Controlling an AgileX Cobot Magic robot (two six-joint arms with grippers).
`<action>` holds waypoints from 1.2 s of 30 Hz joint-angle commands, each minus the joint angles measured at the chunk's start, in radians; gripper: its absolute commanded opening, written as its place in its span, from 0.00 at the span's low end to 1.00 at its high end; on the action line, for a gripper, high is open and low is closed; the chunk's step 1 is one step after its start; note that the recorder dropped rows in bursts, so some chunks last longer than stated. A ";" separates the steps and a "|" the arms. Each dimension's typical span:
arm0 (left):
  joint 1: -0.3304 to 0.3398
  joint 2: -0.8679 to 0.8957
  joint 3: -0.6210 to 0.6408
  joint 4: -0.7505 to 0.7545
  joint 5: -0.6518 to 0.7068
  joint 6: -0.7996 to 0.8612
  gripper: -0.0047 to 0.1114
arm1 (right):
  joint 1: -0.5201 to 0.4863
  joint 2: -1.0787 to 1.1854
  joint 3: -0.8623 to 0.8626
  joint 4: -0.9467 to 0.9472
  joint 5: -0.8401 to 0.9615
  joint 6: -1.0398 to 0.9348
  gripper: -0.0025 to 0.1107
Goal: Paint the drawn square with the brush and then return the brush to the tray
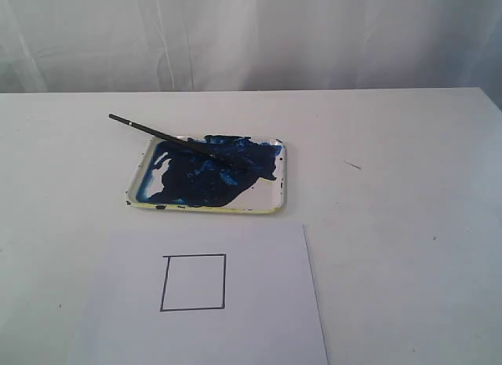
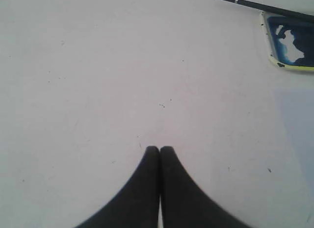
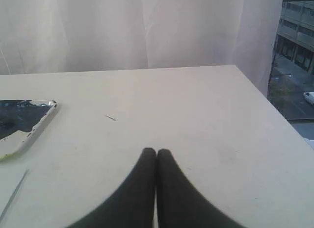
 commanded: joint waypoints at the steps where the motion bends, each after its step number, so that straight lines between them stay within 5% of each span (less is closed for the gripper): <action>1: -0.003 -0.005 0.005 0.003 -0.001 -0.004 0.04 | -0.003 -0.005 0.005 -0.006 -0.009 0.000 0.02; 14: -0.003 -0.005 0.005 -0.006 -0.007 -0.018 0.04 | -0.003 -0.005 0.005 -0.010 -0.080 0.000 0.02; 24: -0.003 -0.005 0.005 -0.111 -0.189 -0.143 0.04 | -0.003 -0.005 0.005 -0.010 -0.324 0.019 0.02; 30: -0.003 -0.005 0.005 -0.134 -0.294 -0.226 0.04 | -0.003 -0.005 0.005 -0.007 -0.496 0.196 0.02; 36: -0.003 -0.005 -0.121 -0.134 -0.112 -0.271 0.04 | -0.003 -0.005 -0.162 -0.007 -0.231 0.280 0.02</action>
